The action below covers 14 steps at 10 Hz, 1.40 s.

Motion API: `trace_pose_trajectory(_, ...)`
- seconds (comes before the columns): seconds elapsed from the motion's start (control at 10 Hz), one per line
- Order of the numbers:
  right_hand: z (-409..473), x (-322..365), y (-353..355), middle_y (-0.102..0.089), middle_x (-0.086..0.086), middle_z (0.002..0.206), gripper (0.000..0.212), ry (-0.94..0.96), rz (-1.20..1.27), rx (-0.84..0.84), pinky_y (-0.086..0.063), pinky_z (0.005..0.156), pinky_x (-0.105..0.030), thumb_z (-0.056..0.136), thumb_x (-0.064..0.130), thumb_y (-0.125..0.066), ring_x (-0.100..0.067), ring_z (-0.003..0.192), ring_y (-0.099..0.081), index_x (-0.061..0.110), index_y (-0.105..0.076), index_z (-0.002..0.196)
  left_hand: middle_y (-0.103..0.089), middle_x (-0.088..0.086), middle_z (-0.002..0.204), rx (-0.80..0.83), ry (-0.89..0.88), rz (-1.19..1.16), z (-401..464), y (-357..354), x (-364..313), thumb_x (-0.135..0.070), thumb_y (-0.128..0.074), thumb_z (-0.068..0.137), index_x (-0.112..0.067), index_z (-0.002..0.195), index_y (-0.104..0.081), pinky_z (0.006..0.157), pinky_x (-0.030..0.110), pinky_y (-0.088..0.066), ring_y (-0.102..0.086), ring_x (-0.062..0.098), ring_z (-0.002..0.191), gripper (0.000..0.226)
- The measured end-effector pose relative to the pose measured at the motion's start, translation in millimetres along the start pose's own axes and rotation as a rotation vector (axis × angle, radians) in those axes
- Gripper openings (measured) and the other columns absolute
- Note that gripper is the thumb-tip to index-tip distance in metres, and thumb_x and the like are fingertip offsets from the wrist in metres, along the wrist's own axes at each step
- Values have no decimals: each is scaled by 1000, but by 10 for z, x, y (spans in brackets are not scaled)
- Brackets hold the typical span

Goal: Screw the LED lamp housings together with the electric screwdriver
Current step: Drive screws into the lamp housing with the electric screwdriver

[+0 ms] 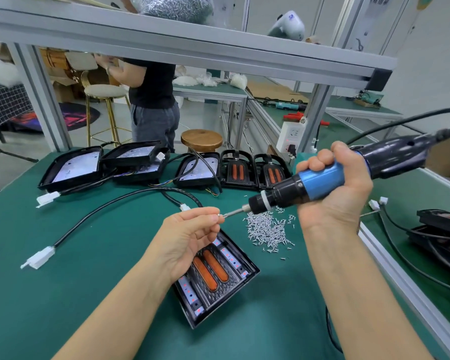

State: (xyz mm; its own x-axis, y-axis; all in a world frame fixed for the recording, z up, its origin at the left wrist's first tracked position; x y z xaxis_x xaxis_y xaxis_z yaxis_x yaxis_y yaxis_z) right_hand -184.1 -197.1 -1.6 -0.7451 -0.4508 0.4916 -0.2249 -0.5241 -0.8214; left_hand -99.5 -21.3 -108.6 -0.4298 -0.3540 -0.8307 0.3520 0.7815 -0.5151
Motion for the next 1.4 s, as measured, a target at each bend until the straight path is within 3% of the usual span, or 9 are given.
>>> trace_pose_trajectory(0.4,-18,-93,-42,-47,4,56,13,14,-44,21,-46,55,-21,73,9,-57,-8,48,-46,17,-49,79,-71,15,73,33,-12,36,-61,24,3,-5,-72,55,-5,69,-76,55,21,-53,-61,12,54,15)
trace_pose_trajectory(1.2,-11,-123,-33,-48,4,55,13,11,-57,20,-45,55,-22,71,8,-57,-9,47,-46,15,-49,79,-71,14,74,4,0,7,-56,28,53,-1,-69,61,2,85,-70,54,20,-53,-60,11,54,24)
trace_pose_trajectory(1.4,-24,-146,-2,-48,4,56,12,33,-71,21,-45,55,-23,72,7,-56,-9,48,-46,16,-50,79,-70,13,70,-33,-83,70,-64,30,59,10,-64,76,2,80,-71,56,19,-53,-60,12,55,12)
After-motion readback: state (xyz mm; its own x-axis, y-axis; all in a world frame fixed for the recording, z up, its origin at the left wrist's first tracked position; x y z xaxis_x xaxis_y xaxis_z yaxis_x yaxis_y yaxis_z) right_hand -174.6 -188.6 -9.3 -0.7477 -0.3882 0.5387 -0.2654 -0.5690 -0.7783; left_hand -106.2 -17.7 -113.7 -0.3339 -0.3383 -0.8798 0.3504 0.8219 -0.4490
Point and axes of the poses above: each hand's wrist, its own z-axis towards the middle knuckle, its own y-axis out of the back of the hand, x = y × z, the point moved 5 cm from there along z, towards the middle knuckle
